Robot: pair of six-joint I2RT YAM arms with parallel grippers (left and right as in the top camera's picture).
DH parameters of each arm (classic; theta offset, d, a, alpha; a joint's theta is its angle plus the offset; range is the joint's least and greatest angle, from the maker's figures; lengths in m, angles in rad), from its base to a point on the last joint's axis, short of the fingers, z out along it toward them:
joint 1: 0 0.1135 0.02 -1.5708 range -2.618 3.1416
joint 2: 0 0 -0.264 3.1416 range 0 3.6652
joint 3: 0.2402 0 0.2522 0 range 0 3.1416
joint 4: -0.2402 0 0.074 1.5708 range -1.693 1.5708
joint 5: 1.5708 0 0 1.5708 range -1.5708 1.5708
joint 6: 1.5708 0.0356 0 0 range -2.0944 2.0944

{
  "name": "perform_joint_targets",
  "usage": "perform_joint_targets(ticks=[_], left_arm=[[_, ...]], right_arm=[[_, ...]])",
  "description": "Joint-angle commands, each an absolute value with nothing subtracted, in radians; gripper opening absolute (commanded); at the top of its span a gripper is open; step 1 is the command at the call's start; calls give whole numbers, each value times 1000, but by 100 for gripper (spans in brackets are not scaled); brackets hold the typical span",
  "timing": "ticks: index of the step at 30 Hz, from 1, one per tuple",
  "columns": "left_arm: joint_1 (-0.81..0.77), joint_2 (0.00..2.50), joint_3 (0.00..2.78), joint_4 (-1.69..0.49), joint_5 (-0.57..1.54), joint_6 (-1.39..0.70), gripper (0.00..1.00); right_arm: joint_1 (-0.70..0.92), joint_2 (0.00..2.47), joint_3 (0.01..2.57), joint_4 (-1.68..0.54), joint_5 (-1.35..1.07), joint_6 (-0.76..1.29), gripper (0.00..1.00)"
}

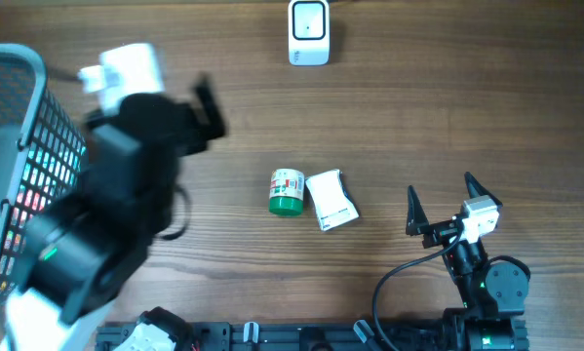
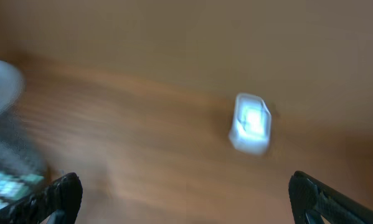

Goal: Scan the item barcode
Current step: 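Release the jar on the table and move the left gripper back to the basket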

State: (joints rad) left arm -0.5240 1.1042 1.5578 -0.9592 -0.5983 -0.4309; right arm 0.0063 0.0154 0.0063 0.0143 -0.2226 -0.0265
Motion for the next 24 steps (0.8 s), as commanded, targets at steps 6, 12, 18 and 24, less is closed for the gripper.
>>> perform_joint_targets(ticks=[6, 12, 18, 24], left_arm=[[28, 985, 1563, -965, -575, -432, 100], [556, 1127, 1563, -1063, -157, -596, 100], [786, 1349, 1563, -1172, 7, -622, 100], [842, 1511, 1563, -1113, 26, -662, 100]], right_arm=[[13, 11, 5, 17, -205, -20, 100], [13, 11, 5, 17, -205, -20, 100], [13, 11, 5, 17, -205, -20, 100], [13, 11, 5, 17, -205, -20, 100]])
